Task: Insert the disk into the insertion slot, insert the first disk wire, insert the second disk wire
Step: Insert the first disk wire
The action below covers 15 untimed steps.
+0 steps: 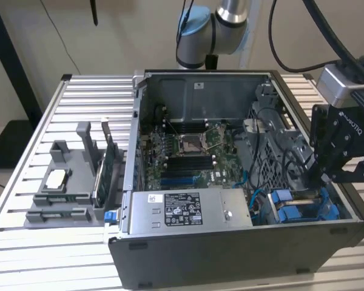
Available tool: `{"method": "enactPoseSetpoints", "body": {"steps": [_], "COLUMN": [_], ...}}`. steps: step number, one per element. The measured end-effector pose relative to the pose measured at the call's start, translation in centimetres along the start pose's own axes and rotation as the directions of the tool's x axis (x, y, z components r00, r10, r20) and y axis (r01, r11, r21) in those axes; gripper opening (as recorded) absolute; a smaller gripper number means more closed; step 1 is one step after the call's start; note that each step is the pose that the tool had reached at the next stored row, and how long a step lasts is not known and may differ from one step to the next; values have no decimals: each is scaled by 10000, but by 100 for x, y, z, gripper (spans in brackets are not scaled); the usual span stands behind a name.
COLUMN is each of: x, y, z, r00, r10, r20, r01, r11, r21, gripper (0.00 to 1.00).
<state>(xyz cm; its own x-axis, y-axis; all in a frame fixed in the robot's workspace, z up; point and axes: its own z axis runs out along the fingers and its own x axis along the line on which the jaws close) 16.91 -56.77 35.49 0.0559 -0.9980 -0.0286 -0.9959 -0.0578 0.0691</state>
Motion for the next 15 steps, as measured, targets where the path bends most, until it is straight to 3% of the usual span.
{"method": "enactPoseSetpoints", "body": {"steps": [7, 15], "x": [1, 4], "y": [-5, -49], "z": [32, 72], "r00": [9986, 9979], "r10": [522, 650], "r20": [35, 64], "r01": [-522, -650], "r11": [9986, 9979], "r21": [16, 19], "gripper": [19, 19]}}
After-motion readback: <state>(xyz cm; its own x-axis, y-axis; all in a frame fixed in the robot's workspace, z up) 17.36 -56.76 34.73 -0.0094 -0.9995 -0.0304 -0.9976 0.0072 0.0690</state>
